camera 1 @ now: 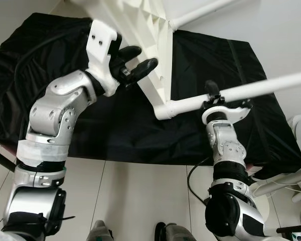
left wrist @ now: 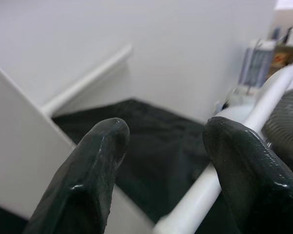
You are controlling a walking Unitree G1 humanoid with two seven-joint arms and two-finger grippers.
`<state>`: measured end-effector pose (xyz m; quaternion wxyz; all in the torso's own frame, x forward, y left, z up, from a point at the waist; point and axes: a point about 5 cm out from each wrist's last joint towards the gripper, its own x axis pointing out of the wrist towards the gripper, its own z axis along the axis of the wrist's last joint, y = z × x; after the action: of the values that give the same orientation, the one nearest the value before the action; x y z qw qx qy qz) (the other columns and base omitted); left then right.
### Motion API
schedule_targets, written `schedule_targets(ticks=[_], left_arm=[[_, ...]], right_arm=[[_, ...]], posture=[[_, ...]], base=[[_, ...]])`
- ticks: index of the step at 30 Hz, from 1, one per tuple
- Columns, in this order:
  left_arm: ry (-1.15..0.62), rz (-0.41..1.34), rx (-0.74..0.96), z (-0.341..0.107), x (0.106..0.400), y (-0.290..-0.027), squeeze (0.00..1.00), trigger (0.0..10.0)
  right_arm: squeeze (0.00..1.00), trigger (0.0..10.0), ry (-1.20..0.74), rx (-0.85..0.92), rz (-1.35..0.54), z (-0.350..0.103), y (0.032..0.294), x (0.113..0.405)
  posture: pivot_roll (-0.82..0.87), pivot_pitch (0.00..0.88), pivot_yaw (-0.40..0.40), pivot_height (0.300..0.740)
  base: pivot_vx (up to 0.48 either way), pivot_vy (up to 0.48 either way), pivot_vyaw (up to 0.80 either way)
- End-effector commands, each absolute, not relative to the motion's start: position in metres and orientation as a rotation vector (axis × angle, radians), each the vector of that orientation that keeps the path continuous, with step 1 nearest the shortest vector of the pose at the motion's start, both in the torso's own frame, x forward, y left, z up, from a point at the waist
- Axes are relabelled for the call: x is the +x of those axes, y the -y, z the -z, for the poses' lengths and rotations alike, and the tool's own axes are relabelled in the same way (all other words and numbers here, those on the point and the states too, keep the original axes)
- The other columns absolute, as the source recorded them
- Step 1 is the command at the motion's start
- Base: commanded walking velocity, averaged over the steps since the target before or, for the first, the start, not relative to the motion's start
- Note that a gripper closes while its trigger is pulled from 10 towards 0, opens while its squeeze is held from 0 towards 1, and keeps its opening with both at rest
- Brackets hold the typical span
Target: Building children table
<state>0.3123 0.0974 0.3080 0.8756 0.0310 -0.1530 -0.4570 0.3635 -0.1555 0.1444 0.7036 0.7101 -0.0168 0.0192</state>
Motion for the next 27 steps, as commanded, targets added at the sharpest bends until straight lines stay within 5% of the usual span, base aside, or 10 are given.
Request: schedule_targets(ticks=[1,8,13,27], left_arm=[[0.307,1.012,0.066,-0.308,0.305,-0.092,0.00,10.0],[0.285,1.047,0.072,-0.306,0.301,-0.091,0.00,10.0],[-0.019,1.171,0.178,-0.259,0.288,-0.094,0.00,10.0],[-0.030,1.080,0.275,-0.256,0.301,-0.098,0.00,10.0]], right_arm=[[0.00,10.0,-0.115,1.608,-0.104,-0.124,0.112,0.358],[0.00,10.0,-0.117,1.613,-0.128,-0.123,0.111,0.358],[0.00,10.0,-0.083,1.616,-0.178,-0.122,0.112,0.361],[0.00,10.0,0.131,1.935,-0.253,-0.108,0.132,0.338]], posture=[[0.11,0.121,-0.048,0.740],[0.12,0.125,-0.052,0.740],[0.13,0.138,-0.059,0.740],[0.16,0.146,-0.047,0.740]], base=[[0.000,0.000,0.00],[0.000,0.000,0.00],[0.000,0.000,0.00],[0.000,0.000,0.00]])
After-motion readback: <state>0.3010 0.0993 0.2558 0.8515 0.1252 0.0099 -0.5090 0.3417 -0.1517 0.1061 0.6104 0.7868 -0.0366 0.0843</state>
